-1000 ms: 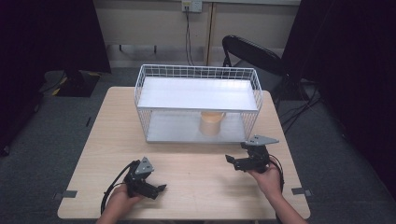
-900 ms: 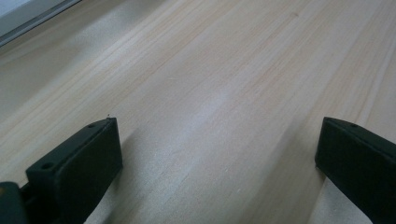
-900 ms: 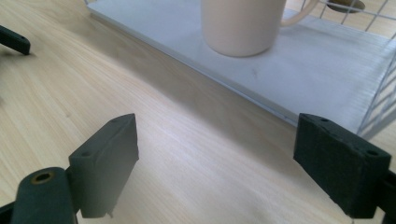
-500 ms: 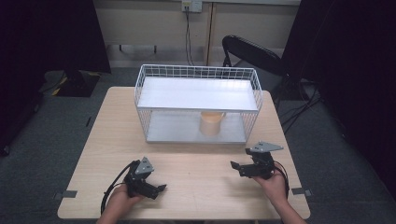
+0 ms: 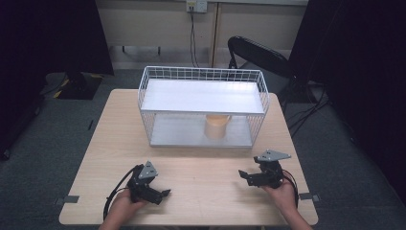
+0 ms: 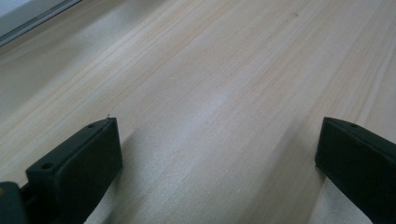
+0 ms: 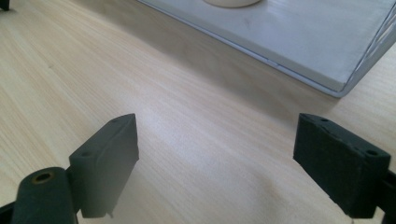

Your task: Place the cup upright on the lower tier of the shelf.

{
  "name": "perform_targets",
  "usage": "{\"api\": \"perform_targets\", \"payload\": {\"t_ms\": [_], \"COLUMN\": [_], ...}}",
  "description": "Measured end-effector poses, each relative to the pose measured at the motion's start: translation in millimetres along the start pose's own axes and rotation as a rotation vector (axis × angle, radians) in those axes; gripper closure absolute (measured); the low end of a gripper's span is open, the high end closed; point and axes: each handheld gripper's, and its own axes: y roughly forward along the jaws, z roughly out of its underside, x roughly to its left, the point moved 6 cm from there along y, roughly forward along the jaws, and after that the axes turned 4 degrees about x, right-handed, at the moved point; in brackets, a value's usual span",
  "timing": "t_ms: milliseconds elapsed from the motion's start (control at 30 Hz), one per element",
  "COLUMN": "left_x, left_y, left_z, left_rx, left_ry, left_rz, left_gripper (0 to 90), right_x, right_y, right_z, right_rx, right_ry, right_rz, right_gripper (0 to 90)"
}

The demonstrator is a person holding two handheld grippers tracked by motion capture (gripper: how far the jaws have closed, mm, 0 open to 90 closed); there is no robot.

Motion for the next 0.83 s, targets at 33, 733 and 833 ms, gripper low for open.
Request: {"api": "perform_targets", "payload": {"t_ms": [33, 733, 833], "left_x": [0.0, 0.1, 0.1], "left_y": [0.0, 0.0, 0.0], "left_z": [0.0, 0.0, 0.0], "left_rx": [0.0, 0.0, 0.0], "left_ry": [0.001, 0.001, 0.002], "left_rz": [0.0, 0.0, 0.0], "left_gripper": [0.1, 0.1, 0.1], "right_x": [-0.3, 3.7, 5.1], "right_y": [0.2, 14.1, 16.0], "right_z": [1.3, 21.8, 22.5], "right_rx": [0.005, 0.067, 0.073], "right_ry": [-0.002, -0.103, -0.103], "right_rz": [0.001, 0.024, 0.016], "right_gripper": [13.3, 13.4, 13.4]}}
